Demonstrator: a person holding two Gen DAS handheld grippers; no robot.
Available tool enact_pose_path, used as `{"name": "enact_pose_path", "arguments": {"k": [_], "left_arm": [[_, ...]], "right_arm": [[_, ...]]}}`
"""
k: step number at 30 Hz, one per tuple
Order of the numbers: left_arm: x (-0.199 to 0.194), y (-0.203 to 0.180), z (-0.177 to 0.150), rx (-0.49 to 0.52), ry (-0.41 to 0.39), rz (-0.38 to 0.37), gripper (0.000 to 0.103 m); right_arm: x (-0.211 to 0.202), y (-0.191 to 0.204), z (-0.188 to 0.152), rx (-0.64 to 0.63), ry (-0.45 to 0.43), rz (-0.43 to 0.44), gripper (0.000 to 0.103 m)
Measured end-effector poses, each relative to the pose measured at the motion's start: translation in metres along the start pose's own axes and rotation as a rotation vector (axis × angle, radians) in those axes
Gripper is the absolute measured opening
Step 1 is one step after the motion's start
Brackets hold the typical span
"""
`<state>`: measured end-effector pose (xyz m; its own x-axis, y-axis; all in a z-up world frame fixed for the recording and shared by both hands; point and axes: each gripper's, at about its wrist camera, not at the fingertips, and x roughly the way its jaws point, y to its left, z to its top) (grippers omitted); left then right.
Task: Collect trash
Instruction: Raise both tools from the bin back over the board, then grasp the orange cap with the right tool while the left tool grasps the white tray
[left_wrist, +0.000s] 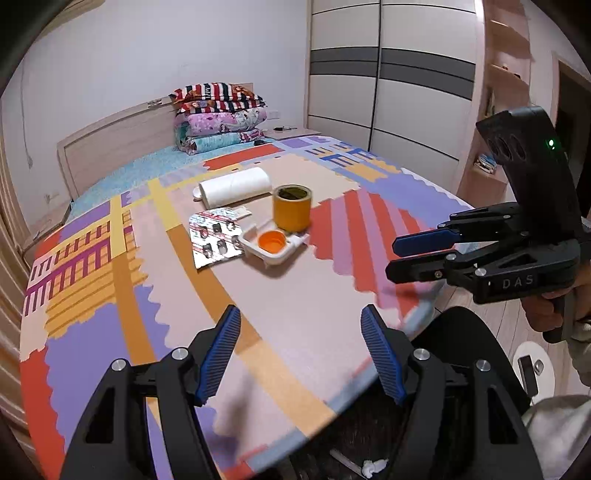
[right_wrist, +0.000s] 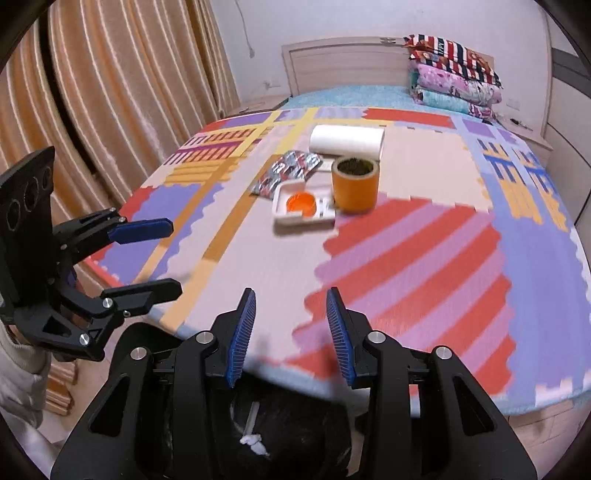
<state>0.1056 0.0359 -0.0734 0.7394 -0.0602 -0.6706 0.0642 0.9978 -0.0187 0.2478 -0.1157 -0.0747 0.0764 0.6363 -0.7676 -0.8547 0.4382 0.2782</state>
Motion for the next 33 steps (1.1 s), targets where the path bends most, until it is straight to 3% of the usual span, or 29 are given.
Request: {"name": "enact_pose_path", "arguments": {"k": [12, 16, 23, 33], "left_arm": [[0.033, 0.013, 0.029, 0.084, 0.017, 0.002, 0.065], [0.051, 0.018, 0.035, 0.084, 0.055, -0.03, 0.065], [0.075, 0.025, 0.041, 0.11, 0.081, -0.022, 0.065], [0.097, 0.038, 0.054, 0.082, 0.1, -0.049, 0.065]], "right_arm": [[0.043, -0.022, 0.06, 0.041, 0.051, 0.03, 0.028], [0.06, -0.024, 0.071, 0.055, 0.084, 0.041, 0.026], [0.089, -0.03, 0.079, 0.075, 0.141, 0.05, 0.026], [0.101, -0.034, 0.081, 0.079, 0.171, 0.048, 0.007]]}}
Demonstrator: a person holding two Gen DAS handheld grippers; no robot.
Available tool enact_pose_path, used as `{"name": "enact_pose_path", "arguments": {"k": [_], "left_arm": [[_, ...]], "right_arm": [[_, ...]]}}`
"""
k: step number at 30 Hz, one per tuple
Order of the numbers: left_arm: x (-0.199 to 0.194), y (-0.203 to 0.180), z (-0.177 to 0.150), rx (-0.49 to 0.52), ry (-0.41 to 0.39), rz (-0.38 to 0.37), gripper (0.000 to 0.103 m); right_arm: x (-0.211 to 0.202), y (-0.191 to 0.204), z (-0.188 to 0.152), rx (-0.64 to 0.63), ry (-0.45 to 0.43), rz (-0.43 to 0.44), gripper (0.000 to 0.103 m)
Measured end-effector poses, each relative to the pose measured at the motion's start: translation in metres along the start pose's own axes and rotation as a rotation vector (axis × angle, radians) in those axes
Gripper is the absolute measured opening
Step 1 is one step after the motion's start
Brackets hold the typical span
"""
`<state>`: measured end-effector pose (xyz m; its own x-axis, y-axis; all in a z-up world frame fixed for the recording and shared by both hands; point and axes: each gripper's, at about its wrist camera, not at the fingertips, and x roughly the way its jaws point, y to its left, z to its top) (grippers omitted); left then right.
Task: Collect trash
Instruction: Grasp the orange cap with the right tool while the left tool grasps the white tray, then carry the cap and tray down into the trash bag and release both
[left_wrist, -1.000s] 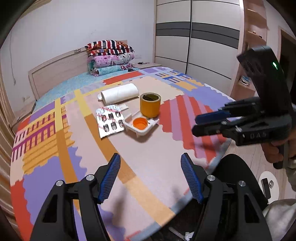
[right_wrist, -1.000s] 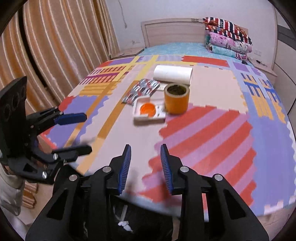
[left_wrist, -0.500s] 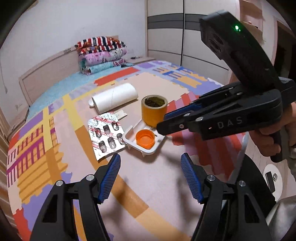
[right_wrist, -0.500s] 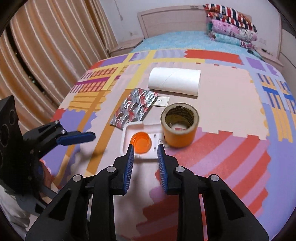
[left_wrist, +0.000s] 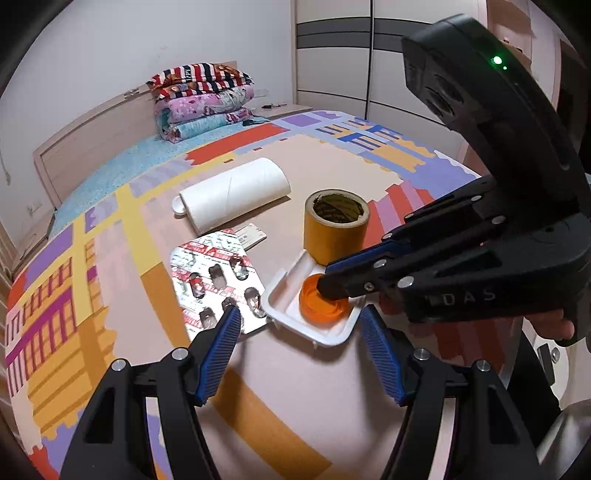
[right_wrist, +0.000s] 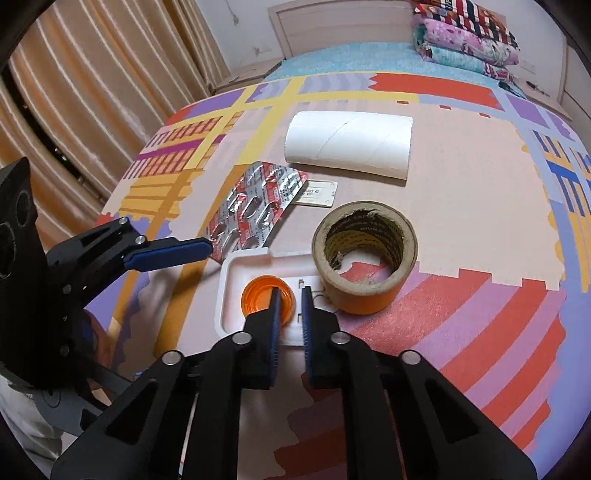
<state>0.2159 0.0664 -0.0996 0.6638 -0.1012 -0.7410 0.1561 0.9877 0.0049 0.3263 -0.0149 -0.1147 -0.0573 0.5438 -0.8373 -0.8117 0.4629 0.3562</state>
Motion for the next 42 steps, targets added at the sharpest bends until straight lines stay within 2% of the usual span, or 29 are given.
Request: {"name": "enact_pose_path", "arguments": {"k": [5, 13, 15, 22, 30, 34, 39, 42], "left_arm": [[0.008, -0.001, 0.005, 0.042, -0.006, -0.002, 0.065], [0.01, -0.003, 0.006, 0.056, -0.033, -0.004, 0.065], [0.01, -0.002, 0.003, 0.043, -0.038, -0.031, 0.057], [0.003, -0.005, -0.002, 0.057, -0.046, -0.02, 0.057], [-0.029, -0.01, -0.015, 0.044, -0.078, -0.015, 0.057], [-0.048, -0.013, -0.022, 0.014, -0.095, -0.015, 0.057], [-0.067, -0.02, -0.028, 0.004, -0.11, -0.003, 0.057], [-0.08, -0.026, -0.034, -0.011, -0.118, 0.004, 0.057]], "right_arm": [[0.0, -0.004, 0.001, 0.004, -0.002, 0.001, 0.007], [-0.004, -0.011, 0.0, 0.026, -0.015, 0.007, 0.007], [-0.006, -0.011, -0.001, 0.033, -0.024, 0.008, 0.006], [-0.015, -0.009, -0.002, 0.037, -0.051, 0.01, 0.006], [-0.02, -0.002, -0.01, 0.02, -0.058, 0.019, 0.006], [-0.032, 0.004, -0.016, 0.003, -0.097, 0.011, 0.006], [-0.049, 0.012, -0.024, 0.013, -0.127, 0.071, 0.006], [-0.059, 0.015, -0.03, 0.005, -0.146, 0.069, 0.006]]}}
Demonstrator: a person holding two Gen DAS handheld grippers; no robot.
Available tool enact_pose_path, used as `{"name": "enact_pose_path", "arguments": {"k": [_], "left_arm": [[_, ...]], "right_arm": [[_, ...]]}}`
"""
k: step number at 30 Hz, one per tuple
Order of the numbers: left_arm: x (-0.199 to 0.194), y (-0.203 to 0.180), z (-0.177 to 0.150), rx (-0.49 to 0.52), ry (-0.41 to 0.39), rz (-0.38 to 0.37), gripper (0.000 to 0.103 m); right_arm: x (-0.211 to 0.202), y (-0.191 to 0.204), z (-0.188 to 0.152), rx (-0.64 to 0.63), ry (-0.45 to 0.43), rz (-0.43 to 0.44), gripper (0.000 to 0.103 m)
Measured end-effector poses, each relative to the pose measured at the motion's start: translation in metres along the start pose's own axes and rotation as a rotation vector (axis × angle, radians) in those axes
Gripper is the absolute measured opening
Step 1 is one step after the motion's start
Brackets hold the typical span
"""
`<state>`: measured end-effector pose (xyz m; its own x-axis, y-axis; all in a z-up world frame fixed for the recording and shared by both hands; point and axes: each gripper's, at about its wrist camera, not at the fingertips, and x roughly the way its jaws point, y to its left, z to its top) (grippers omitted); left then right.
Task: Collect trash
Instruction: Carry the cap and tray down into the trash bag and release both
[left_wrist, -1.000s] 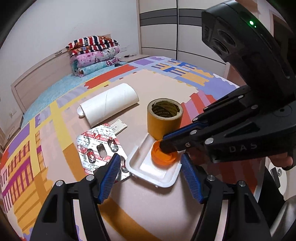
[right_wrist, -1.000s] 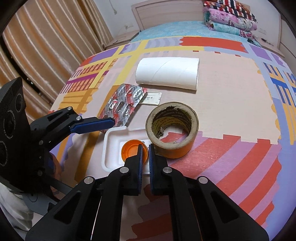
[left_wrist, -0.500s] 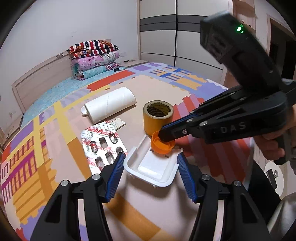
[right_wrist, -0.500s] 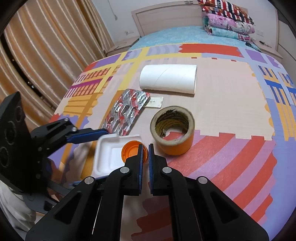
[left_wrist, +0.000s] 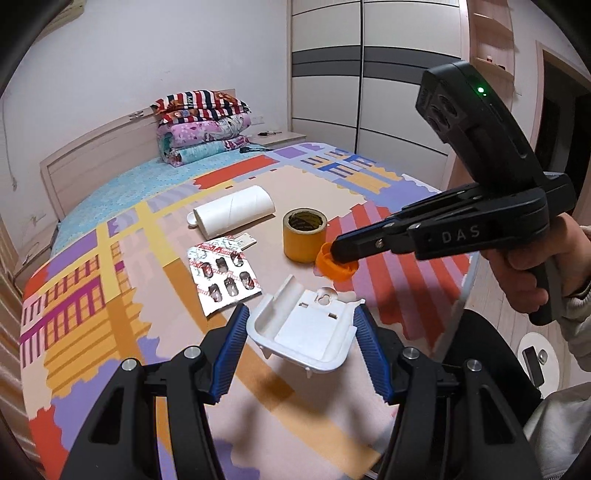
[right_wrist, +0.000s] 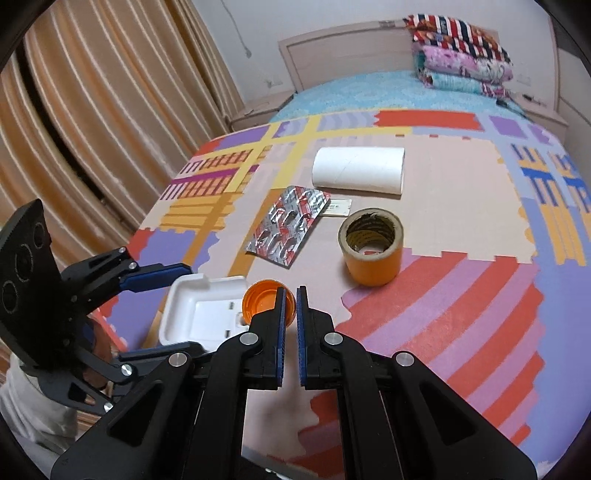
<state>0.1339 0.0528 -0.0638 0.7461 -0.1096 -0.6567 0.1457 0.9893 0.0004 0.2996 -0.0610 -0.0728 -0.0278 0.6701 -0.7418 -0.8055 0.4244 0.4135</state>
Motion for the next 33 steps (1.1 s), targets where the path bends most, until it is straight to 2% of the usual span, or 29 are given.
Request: {"name": "enact_pose_path", "arguments": {"k": [3, 9, 17, 23, 26, 33], "left_arm": [[-0.018, -0.006, -0.006, -0.038, -0.026, -0.01, 0.057], [-0.045, -0.025, -0.019, -0.041, -0.05, -0.001, 0.057], [-0.069, -0.054, -0.048, -0.049, -0.052, -0.002, 0.057], [-0.069, -0.071, -0.078, -0.077, -0.01, -0.027, 0.057], [-0.064, -0.077, -0.092, -0.085, 0.012, -0.035, 0.057], [-0.041, -0.091, -0.124, -0.106, 0.094, -0.07, 0.057]], "right_arm": [[-0.006, -0.001, -0.007, 0.022, -0.003, 0.031, 0.006], [-0.017, 0.004, -0.027, 0.016, 0.002, 0.041, 0.006], [-0.025, 0.015, -0.074, -0.005, 0.041, 0.038, 0.006], [-0.021, 0.025, -0.112, -0.035, 0.118, 0.066, 0.006], [-0.016, 0.026, -0.132, -0.05, 0.159, 0.054, 0.006], [0.0, 0.017, -0.173, -0.017, 0.248, 0.053, 0.006]]}}
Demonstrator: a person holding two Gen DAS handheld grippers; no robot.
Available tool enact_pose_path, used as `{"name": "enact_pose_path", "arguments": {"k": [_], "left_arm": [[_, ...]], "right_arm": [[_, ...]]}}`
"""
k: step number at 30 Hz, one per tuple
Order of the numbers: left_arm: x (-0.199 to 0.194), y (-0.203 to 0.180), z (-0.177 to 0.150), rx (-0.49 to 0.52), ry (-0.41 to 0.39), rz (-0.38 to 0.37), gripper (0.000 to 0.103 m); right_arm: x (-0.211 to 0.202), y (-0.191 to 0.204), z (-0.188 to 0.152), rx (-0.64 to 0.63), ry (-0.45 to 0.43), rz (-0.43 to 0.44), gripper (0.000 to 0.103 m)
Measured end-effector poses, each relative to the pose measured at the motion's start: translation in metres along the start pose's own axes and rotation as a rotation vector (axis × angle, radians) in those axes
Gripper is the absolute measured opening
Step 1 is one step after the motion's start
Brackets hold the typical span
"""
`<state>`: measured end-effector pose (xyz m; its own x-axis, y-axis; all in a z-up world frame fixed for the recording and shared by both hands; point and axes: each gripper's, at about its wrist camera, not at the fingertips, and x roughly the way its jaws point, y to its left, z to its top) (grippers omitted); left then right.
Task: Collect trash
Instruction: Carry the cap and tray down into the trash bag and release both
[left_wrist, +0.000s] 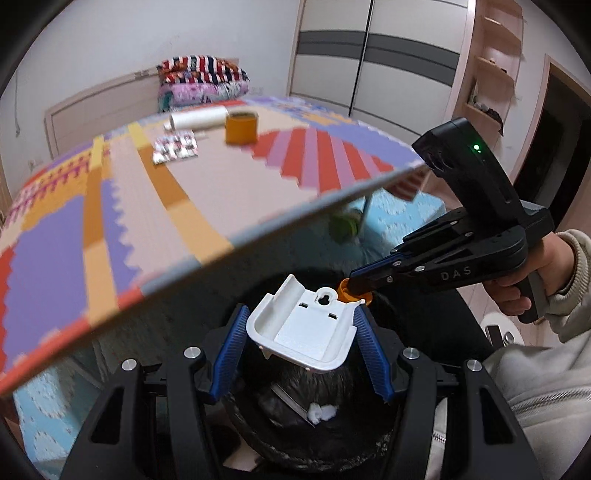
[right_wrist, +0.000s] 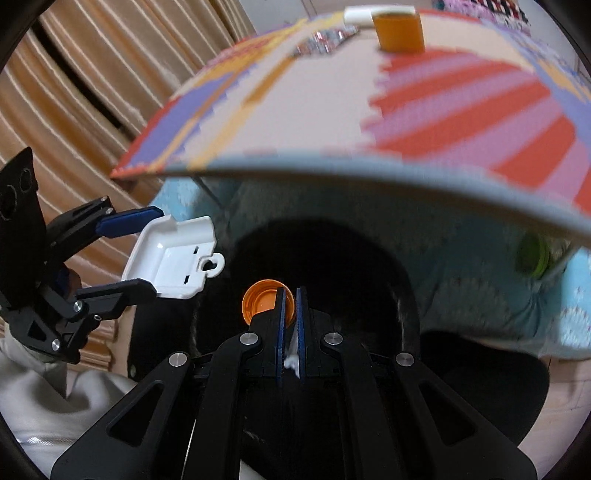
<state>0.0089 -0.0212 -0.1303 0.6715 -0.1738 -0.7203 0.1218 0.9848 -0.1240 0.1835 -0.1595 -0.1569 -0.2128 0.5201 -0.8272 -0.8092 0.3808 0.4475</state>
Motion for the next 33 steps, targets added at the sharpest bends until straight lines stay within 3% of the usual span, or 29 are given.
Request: {"name": "enact_pose_path", "arguments": {"k": [7, 12, 18, 25, 33], "left_arm": [[0.035, 0.0, -0.021, -0.016, 0.087, 0.006, 0.057], [0.06, 0.003, -0.036, -0.024, 0.16, 0.019, 0.057], [0.085, -0.001, -0.049, -0.027, 0.216, 0.006, 0.057], [0.116, -0.02, -0.065, 0.09, 0.327, 0.09, 0.057], [0.129, -0.034, -0.077, 0.142, 0.362, 0.08, 0.057]], "right_arm": [[0.03, -0.011, -0.025, 0.047, 0.078, 0.0, 0.006], [0.049, -0.002, -0.031, -0.032, 0.122, -0.097, 0.006], [0.069, 0.001, -0.045, -0.054, 0.18, -0.121, 0.006], [0.088, -0.005, -0.053, -0.056, 0.243, -0.133, 0.006], [0.1, 0.001, -0.059, -0.093, 0.284, -0.137, 0.006]]}}
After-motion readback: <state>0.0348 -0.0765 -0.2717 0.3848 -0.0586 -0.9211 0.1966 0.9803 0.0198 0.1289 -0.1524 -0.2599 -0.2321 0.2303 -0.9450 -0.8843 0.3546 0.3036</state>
